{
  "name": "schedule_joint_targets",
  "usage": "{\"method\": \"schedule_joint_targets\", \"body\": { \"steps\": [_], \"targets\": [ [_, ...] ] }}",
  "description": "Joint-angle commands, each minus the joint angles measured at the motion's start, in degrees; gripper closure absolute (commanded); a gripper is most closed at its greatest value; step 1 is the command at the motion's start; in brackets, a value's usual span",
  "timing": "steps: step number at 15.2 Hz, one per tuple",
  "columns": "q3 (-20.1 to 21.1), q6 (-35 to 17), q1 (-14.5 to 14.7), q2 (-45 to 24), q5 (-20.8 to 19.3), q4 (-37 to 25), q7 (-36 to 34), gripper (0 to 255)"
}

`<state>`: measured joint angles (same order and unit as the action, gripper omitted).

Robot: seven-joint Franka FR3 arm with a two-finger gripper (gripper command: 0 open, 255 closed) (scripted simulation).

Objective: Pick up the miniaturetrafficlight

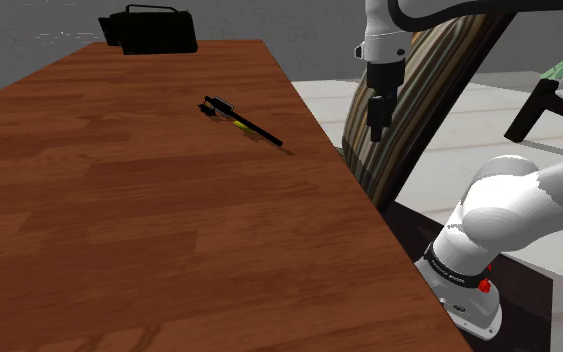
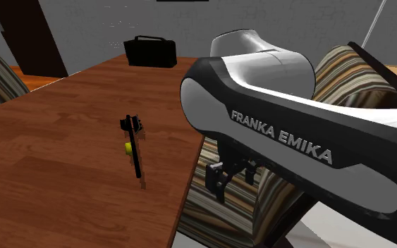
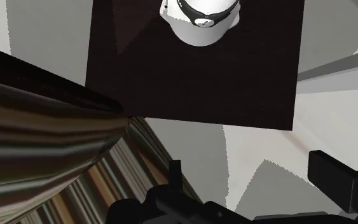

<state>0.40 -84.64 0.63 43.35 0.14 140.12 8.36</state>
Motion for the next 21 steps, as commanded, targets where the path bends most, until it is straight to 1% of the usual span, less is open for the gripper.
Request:
{"method": "schedule_joint_targets", "body": {
  "steps": [1, 6, 11, 16, 21],
  "targets": [
    [0.0, 0.0, 0.0, 0.0, 0.0, 0.0, 0.0, 0],
    [3.6, -6.2, 1.3, -7.0, 3.6, -4.2, -5.0, 0],
    [6.8, -11.7, 2.1, -14.4, 5.8, -9.8, -9.7, 0],
    [9.9, -16.1, 2.5, -22.1, 6.5, -16.9, -14.4, 0],
    [12.6, -19.3, 2.9, -30.2, 5.6, -25.3, -19.3, 0]
  ]
}}
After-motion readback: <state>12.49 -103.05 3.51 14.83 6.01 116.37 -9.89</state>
